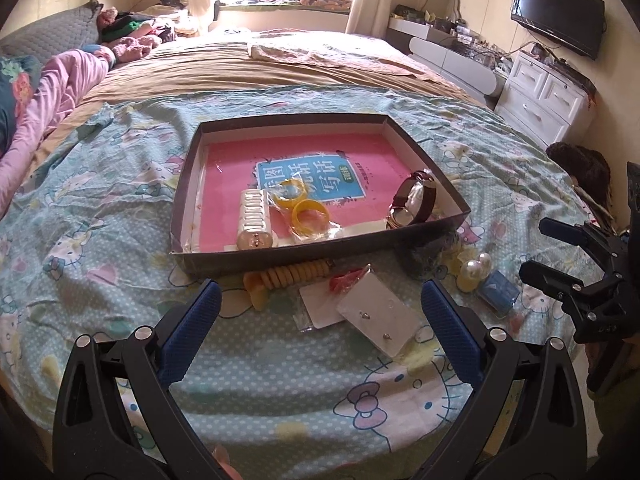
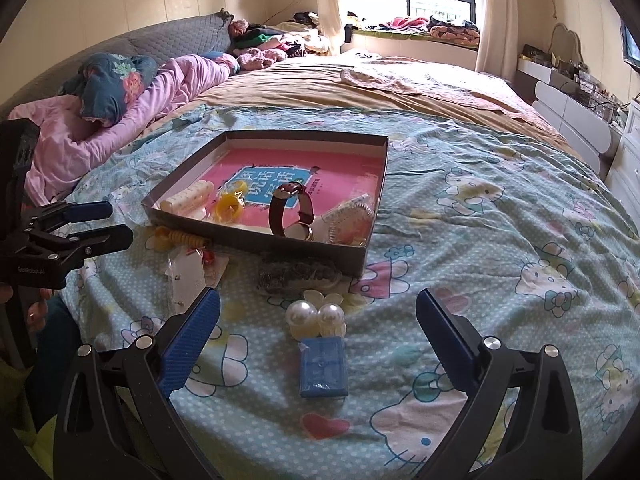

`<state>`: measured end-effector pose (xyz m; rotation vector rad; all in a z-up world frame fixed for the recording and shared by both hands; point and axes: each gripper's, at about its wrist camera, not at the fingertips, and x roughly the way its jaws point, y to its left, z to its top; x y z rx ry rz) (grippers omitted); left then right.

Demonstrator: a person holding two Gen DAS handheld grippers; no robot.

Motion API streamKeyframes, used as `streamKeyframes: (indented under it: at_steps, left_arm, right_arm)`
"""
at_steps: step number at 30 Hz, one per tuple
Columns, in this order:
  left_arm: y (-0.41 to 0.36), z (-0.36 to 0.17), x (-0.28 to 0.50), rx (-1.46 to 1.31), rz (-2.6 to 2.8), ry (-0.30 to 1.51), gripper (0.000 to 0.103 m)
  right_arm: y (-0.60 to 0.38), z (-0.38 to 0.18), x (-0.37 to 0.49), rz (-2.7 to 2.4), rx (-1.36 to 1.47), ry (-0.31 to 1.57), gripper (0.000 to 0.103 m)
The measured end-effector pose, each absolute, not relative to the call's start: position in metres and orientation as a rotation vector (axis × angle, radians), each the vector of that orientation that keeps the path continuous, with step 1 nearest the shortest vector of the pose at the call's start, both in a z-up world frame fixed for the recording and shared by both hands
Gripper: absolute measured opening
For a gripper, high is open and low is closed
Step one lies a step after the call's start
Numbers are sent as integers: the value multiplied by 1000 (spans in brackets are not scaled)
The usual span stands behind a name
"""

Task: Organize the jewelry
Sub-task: 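Move both tools back toward the stud card and blue box, then grasp the stud earring card with the left tool while the right tool grasps the blue box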

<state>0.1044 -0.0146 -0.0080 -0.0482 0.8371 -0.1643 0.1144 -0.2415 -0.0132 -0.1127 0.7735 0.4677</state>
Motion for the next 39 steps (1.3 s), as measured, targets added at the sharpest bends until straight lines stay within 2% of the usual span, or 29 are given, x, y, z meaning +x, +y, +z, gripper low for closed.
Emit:
streamKeyframes:
  at_steps: [15,22,25,27,28,30,35,39]
  left_arm:
    - [-47,-39,96,13,-245,917,93]
    - [-57,-52,97,26,-259,939,93]
    - [-59,-56,100,21,-268,950,93]
    - [-61,-59,104,11,-272,959,93]
    - [-61,-60,105,6,-274,964,93]
    - [-62,-63,108,-2,-272,970,93]
    - [-68,-68,117,-31,-263,985,90]
    - [-73,-70,125,-23,-230,981,78]
  right_arm:
    - [-249,-37,110,479,-110,854,97]
    - [-250,-55,113,498,-95,914,76]
    - [-248,-64,113,503,-110,933,65]
    - [-246,-69,113,509,-116,942,50]
    - [-246,-71,113,511,-120,944,47]
    - [-246,-72,114,511,-123,939,33]
    - [-254,-69,116,506,-109,911,31]
    - [-262,-61,118,499,-89,882,31]
